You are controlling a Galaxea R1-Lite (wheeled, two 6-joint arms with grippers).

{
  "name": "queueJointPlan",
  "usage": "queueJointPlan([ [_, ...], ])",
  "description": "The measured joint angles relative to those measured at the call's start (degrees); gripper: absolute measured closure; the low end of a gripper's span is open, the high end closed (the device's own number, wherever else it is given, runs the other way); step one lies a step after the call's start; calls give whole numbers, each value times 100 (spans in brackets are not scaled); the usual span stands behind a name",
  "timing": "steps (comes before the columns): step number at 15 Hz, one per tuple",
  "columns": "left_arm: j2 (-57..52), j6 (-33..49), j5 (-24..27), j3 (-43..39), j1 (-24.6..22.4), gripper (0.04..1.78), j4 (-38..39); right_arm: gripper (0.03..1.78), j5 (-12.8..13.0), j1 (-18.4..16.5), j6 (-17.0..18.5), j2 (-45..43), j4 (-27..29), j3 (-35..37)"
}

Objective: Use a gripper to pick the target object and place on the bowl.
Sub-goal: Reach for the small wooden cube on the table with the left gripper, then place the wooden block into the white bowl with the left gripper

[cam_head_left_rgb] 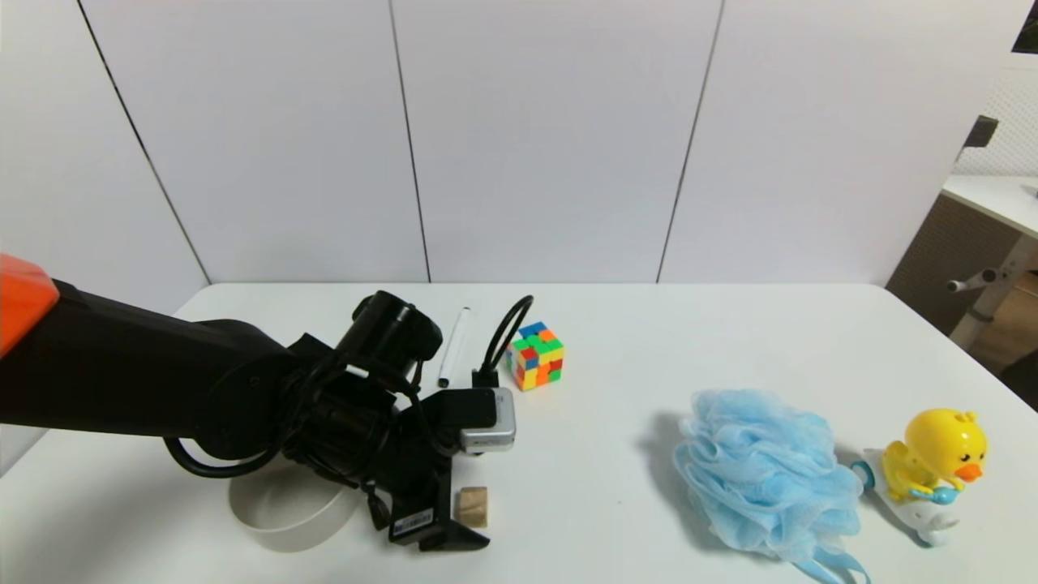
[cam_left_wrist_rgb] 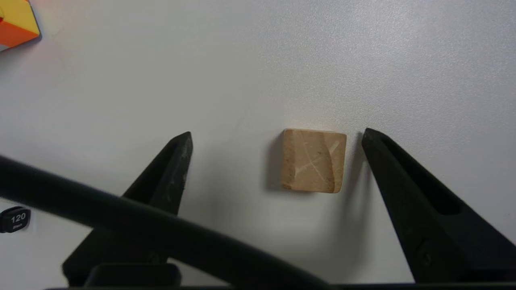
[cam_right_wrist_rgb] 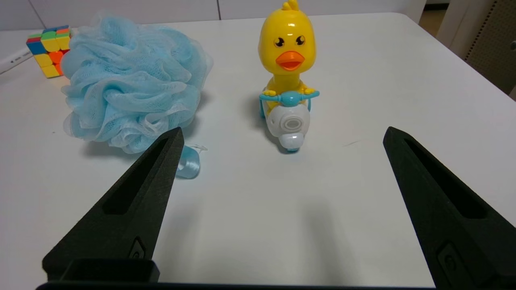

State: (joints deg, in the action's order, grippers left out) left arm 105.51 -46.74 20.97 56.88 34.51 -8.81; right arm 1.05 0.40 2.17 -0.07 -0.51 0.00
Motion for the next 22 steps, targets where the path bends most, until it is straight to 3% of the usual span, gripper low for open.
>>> queueJointPlan([
  [3, 20, 9, -13, 4, -6, 74, -2, 10, 0, 0, -5, 0, 0, 0],
  [7, 9, 20, -20, 20, -12, 106, -11, 10, 0, 0, -5, 0, 0, 0],
  [9, -9, 27, -20, 26, -28, 140, -11, 10, 0, 0, 0, 0, 2, 0],
  [16, -706, 118, -27, 494, -516, 140, -44, 10, 0, 0, 0, 0, 0, 0],
  [20, -1569, 1008, -499, 712, -1142, 140, -48, 10, 0, 0, 0, 0, 2, 0],
  [22, -1990, 1563, -697, 380, -1473, 140, -77, 10, 0, 0, -2, 0, 0, 0],
])
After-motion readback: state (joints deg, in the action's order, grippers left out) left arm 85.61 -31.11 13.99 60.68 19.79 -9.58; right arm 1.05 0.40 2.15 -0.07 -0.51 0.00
